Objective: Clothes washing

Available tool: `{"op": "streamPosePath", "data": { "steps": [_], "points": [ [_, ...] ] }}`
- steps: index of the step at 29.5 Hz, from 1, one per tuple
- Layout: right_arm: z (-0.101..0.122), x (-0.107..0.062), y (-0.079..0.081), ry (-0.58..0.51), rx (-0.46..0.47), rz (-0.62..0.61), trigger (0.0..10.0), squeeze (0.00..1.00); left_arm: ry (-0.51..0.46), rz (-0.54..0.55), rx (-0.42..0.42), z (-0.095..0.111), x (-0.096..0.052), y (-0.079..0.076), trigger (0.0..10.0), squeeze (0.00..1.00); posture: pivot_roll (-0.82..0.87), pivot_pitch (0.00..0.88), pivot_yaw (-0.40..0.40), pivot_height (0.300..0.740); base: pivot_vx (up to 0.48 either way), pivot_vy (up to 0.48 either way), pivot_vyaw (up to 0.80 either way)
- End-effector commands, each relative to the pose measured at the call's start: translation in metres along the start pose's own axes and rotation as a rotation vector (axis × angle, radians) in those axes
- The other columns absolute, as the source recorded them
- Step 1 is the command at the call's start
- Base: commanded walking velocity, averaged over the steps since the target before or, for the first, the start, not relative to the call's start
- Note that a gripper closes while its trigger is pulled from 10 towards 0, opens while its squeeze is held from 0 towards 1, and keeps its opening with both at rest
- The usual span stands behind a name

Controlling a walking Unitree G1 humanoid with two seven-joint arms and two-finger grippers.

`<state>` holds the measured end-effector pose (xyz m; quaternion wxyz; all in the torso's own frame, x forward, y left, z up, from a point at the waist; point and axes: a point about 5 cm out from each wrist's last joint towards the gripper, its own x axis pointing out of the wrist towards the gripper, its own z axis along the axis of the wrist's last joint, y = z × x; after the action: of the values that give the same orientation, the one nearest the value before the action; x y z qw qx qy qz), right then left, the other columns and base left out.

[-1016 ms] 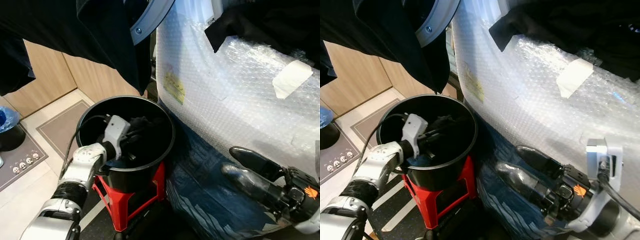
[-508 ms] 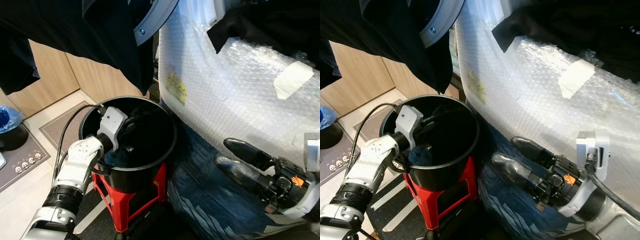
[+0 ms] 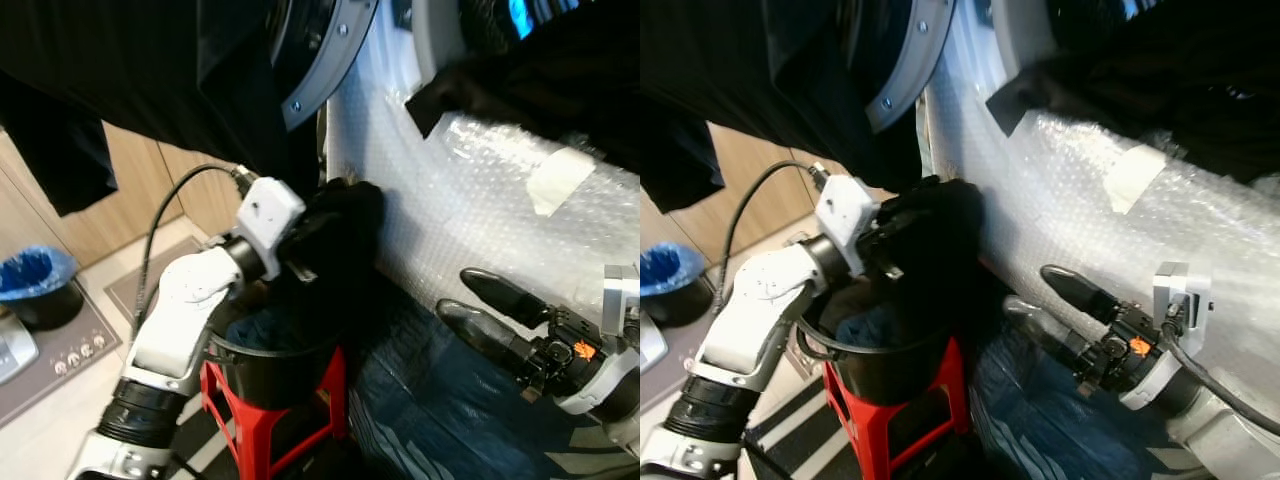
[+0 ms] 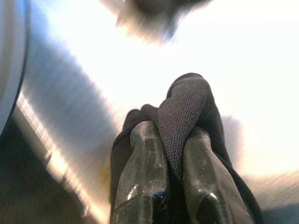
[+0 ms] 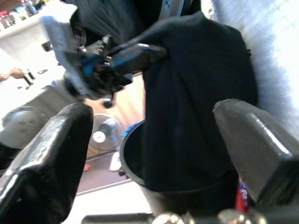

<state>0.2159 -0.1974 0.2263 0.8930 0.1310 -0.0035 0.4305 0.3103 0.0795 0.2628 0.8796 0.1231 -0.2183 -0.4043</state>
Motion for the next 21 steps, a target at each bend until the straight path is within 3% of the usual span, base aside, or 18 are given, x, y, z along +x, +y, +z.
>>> {"op": "streamPosePath", "data": {
  "steps": [1, 6, 9, 21],
  "points": [
    [0.001, 0.001, -0.003, -0.009, -0.03, -0.004, 10.0, 0.0, -0.046, -0.049, 0.004, 0.013, 0.007, -0.009, 10.0, 0.0, -0.15, 0.0, 0.002, 0.74, 0.0, 0.0, 0.0],
    [0.005, 0.002, -0.027, -0.021, -0.138, -0.098, 10.0, 0.0, -0.085, -0.179, -0.055, 0.022, 0.024, -0.038, 10.0, 0.0, -0.14, 0.0, 0.014, 0.74, 0.0, 0.0, 0.0],
    [0.007, 0.005, -0.035, -0.023, -0.168, -0.166, 10.0, 0.0, -0.11, -0.197, -0.078, 0.029, 0.028, -0.042, 10.0, 0.0, -0.13, 0.0, 0.018, 0.74, 0.0, 0.0, 0.0],
    [-0.001, 0.035, -0.028, 0.035, -0.236, -0.137, 10.0, 0.0, -0.186, -0.181, -0.07, 0.049, 0.05, -0.043, 10.0, 0.0, -0.11, 0.0, -0.005, 0.74, 0.0, 0.0, 0.0]
  ]
}}
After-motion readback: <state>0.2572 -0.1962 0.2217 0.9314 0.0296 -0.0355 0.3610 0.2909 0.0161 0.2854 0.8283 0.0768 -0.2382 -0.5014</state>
